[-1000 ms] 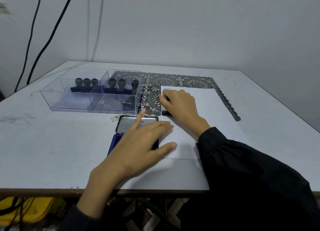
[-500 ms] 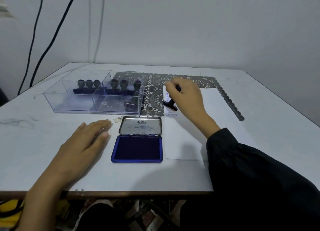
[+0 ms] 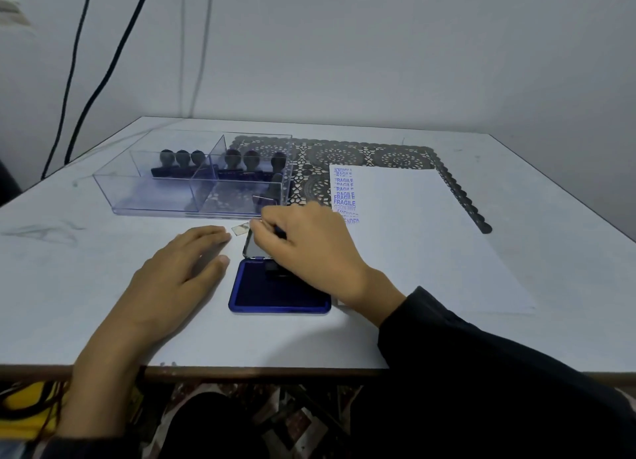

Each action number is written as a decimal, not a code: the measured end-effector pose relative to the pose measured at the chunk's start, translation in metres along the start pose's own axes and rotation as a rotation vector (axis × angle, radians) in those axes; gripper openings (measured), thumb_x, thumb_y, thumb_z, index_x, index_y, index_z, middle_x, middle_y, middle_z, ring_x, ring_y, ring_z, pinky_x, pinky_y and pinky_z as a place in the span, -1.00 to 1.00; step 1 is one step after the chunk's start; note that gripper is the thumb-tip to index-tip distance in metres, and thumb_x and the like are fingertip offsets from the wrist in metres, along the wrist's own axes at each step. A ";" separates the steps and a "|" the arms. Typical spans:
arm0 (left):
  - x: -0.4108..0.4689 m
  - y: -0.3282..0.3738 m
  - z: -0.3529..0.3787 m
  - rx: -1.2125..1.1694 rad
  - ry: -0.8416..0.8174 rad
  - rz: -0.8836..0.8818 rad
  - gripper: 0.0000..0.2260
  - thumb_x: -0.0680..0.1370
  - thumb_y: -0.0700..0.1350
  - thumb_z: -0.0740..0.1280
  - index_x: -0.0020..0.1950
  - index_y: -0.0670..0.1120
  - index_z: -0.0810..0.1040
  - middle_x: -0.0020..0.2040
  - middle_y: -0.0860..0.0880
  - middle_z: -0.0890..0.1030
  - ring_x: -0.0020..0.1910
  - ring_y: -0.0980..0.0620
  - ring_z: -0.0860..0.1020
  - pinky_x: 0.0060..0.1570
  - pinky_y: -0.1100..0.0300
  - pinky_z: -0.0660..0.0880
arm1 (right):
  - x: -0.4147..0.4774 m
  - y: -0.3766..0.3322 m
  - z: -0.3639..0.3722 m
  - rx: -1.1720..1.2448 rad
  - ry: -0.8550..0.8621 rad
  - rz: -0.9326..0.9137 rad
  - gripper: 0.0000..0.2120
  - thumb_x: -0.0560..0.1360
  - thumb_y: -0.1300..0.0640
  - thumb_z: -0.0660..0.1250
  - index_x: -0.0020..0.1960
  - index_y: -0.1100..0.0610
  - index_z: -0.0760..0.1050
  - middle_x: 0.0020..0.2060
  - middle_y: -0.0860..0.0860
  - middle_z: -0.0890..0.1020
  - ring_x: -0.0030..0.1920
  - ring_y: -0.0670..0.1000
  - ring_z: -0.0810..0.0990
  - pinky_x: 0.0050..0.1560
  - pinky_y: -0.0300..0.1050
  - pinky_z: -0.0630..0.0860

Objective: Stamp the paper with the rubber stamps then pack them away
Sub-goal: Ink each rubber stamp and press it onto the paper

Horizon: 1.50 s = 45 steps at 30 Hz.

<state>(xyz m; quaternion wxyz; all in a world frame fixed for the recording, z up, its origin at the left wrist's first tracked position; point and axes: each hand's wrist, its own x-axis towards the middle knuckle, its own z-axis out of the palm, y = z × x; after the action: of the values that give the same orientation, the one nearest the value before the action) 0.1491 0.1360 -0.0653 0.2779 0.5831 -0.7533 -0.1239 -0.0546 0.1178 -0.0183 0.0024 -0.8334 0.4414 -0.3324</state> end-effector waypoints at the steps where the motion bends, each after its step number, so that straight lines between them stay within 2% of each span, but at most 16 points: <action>1: 0.000 0.000 0.000 0.001 -0.001 -0.004 -0.52 0.51 0.23 0.09 0.39 0.14 0.40 0.38 0.20 0.39 0.30 0.18 0.36 0.25 0.07 0.38 | -0.001 -0.002 0.002 -0.041 -0.002 -0.001 -0.65 0.57 0.03 0.19 -0.37 0.09 0.32 -0.53 0.00 0.43 -0.46 0.06 0.42 -0.43 -0.10 0.30; 6: 0.001 0.001 0.000 0.005 -0.007 -0.019 -0.51 0.50 0.22 0.08 0.39 0.13 0.41 0.37 0.19 0.39 0.30 0.17 0.36 0.25 0.08 0.36 | -0.002 -0.008 0.007 -0.132 -0.015 0.039 -0.70 0.57 0.05 0.15 -0.31 0.11 0.41 -0.46 0.03 0.47 -0.39 0.14 0.45 -0.39 -0.08 0.28; 13: 0.001 0.003 -0.001 0.014 -0.010 -0.030 -0.51 0.50 0.21 0.08 0.39 0.11 0.41 0.39 0.18 0.39 0.33 0.13 0.37 0.26 0.01 0.39 | -0.004 -0.012 0.011 -0.180 0.020 0.051 -0.73 0.55 0.08 0.18 -0.32 0.09 0.35 -0.49 0.03 0.40 -0.41 0.16 0.45 -0.42 -0.10 0.17; 16: -0.001 0.004 0.001 0.032 -0.008 -0.022 -0.53 0.54 0.20 0.09 0.41 0.09 0.39 0.41 0.16 0.37 0.35 0.12 0.35 0.26 0.03 0.38 | -0.010 -0.014 0.013 -0.209 0.103 0.028 -0.75 0.48 0.11 0.25 -0.35 0.06 0.31 -0.56 0.02 0.34 -0.54 0.14 0.34 -0.49 -0.18 0.01; 18: -0.001 0.004 0.002 0.038 0.006 -0.025 -0.61 0.61 0.12 0.14 0.42 0.08 0.38 0.42 0.14 0.36 0.36 0.10 0.34 0.26 0.05 0.36 | -0.014 -0.016 0.013 -0.262 0.125 0.026 -0.79 0.47 0.09 0.18 -0.35 0.06 0.36 -0.60 0.03 0.38 -0.57 0.13 0.26 -0.46 -0.22 -0.11; 21: 0.000 0.004 0.003 0.040 0.004 -0.031 -0.62 0.61 0.05 0.16 0.43 0.08 0.37 0.43 0.14 0.35 0.38 0.11 0.33 0.26 0.07 0.34 | -0.016 -0.016 0.012 -0.300 0.146 0.011 -0.76 0.46 0.04 0.06 -0.34 0.05 0.37 -0.61 0.02 0.39 -0.54 0.11 0.17 -0.43 -0.24 -0.16; 26: -0.003 0.006 0.002 0.031 -0.002 -0.014 -0.58 0.61 0.16 0.10 0.43 0.08 0.36 0.43 0.18 0.34 0.39 0.13 0.31 0.28 0.07 0.34 | -0.014 -0.014 0.012 -0.293 0.115 0.030 -0.76 0.46 0.04 0.08 -0.34 0.05 0.37 -0.61 0.02 0.37 -0.55 0.12 0.20 -0.47 -0.21 -0.09; 28: -0.004 0.005 0.002 0.028 -0.008 -0.024 -0.60 0.62 0.15 0.11 0.44 0.10 0.36 0.43 0.19 0.33 0.41 0.12 0.29 0.31 0.05 0.34 | -0.012 -0.014 0.010 -0.266 0.072 0.022 -0.77 0.51 0.07 0.14 -0.33 0.04 0.30 -0.56 0.02 0.37 -0.54 0.14 0.30 -0.48 -0.20 -0.07; 30: -0.005 0.005 0.002 0.024 -0.008 -0.035 -0.61 0.61 0.11 0.12 0.44 0.13 0.35 0.45 0.19 0.32 0.43 0.12 0.27 0.36 0.03 0.32 | -0.008 -0.012 0.006 -0.197 -0.038 0.023 -0.73 0.57 0.04 0.14 -0.30 0.04 0.28 -0.48 0.00 0.43 -0.44 0.14 0.43 -0.48 -0.13 0.11; 32: -0.006 0.005 0.001 -0.006 -0.002 -0.030 -0.61 0.61 0.13 0.15 0.43 0.14 0.36 0.44 0.19 0.34 0.41 0.16 0.29 0.36 0.04 0.33 | -0.002 -0.006 -0.005 -0.120 -0.052 0.063 -0.69 0.59 0.01 0.12 -0.31 0.07 0.30 -0.45 -0.02 0.47 -0.39 0.07 0.47 -0.40 -0.11 0.28; 35: -0.009 0.010 -0.003 -0.134 0.005 -0.018 -0.56 0.54 0.24 0.13 0.39 0.16 0.41 0.37 0.23 0.43 0.37 0.20 0.34 0.34 0.01 0.37 | 0.014 0.020 -0.027 -0.045 0.051 0.164 -0.63 0.58 0.01 0.14 -0.38 0.06 0.23 -0.50 -0.04 0.39 -0.46 -0.07 0.35 -0.42 -0.17 0.23; 37: -0.010 0.018 -0.007 -0.193 -0.003 0.004 -0.53 0.50 0.29 0.12 0.37 0.22 0.41 0.34 0.29 0.44 0.40 0.19 0.32 0.34 -0.05 0.37 | 0.026 0.046 -0.040 -0.052 0.097 0.203 -0.61 0.56 0.02 0.18 -0.41 0.05 0.20 -0.54 -0.05 0.34 -0.48 -0.09 0.30 -0.43 -0.16 0.17; 39: -0.009 0.030 -0.007 -0.234 0.015 0.058 -0.58 0.51 0.25 0.16 0.35 0.25 0.42 0.30 0.36 0.44 0.39 0.29 0.29 0.40 0.01 0.29 | 0.032 0.070 -0.048 -0.079 0.038 0.219 -0.59 0.56 0.04 0.19 -0.42 0.04 0.19 -0.55 -0.06 0.31 -0.49 -0.06 0.27 -0.43 -0.16 0.15; 42: -0.007 0.061 0.001 -0.208 0.041 0.207 -0.62 0.52 0.18 0.20 0.32 0.17 0.48 0.31 0.33 0.44 0.33 0.52 0.19 0.45 0.32 0.06 | 0.032 0.095 -0.044 -0.125 -0.058 0.245 -0.60 0.56 0.06 0.19 -0.42 0.06 0.17 -0.55 -0.04 0.30 -0.48 -0.02 0.25 -0.43 -0.16 0.14; 45: -0.001 0.094 0.018 -0.107 -0.036 0.390 -0.58 0.52 0.16 0.15 0.32 0.05 0.51 0.35 0.24 0.44 0.32 0.53 0.17 0.40 0.46 -0.09 | 0.030 0.101 -0.036 -0.147 -0.064 0.253 -0.60 0.55 0.06 0.19 -0.42 0.07 0.16 -0.54 -0.03 0.30 -0.47 0.02 0.27 -0.40 -0.14 0.18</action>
<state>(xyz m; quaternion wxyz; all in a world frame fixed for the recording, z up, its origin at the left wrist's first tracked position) 0.0634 0.1619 -0.0326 0.3137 0.4081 -0.8492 -0.1178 -0.1371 0.0447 -0.0037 -0.0026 -0.7791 0.5659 -0.2698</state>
